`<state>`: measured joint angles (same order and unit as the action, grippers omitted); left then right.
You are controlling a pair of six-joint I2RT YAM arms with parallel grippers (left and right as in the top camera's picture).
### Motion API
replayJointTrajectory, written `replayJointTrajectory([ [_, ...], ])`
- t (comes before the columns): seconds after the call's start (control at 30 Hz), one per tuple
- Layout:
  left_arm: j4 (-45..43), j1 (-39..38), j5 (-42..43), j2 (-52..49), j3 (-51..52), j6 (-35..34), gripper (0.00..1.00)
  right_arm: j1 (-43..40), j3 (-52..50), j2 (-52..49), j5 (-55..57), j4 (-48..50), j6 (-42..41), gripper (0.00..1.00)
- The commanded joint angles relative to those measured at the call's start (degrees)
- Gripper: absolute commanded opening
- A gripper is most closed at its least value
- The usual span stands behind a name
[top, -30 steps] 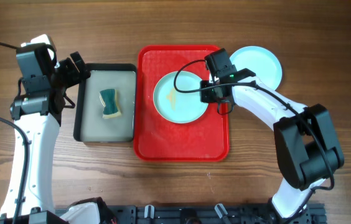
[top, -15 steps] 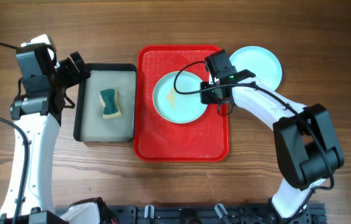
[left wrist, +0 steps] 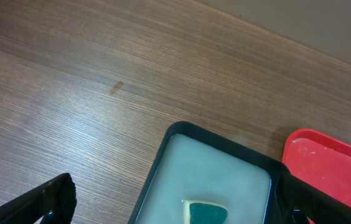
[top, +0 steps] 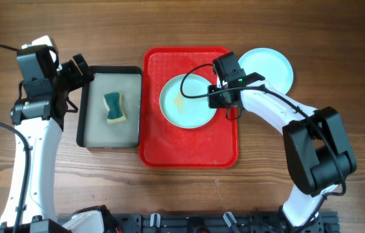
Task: Clean dirty plates on tray and stack at the side
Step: 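Hold the light-blue plate rim on the red tray with the right gripper, then move the left gripper to the black tray and grasp the sponge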
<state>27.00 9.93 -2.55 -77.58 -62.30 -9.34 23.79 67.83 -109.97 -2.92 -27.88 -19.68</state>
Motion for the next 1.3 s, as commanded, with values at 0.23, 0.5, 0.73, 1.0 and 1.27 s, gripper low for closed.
replayJointTrajectory([
  [0.23,-0.13,0.26,-0.33,-0.11,-0.35,-0.5,1.0,-0.39,-0.61,-1.36,-2.69,0.92,-0.81,0.2],
  [0.5,-0.13,0.26,-0.35,-0.11,-0.35,-0.5,1.0,-0.39,-0.87,-2.99,-3.48,1.31,-1.55,0.04],
  [0.73,-0.13,0.26,-0.35,-0.11,-0.35,-0.5,1.0,-0.42,-0.39,-1.07,-8.33,1.42,-6.64,0.04],
  [1.0,-0.13,0.26,-0.35,-0.11,-0.35,-0.5,1.0,-0.61,0.09,-1.03,-8.11,-0.39,-10.34,0.04],
  [1.27,-1.57,0.26,-1.44,-0.11,-0.35,0.76,1.0,-0.61,0.09,-1.03,-8.09,-0.5,-10.32,0.04],
])
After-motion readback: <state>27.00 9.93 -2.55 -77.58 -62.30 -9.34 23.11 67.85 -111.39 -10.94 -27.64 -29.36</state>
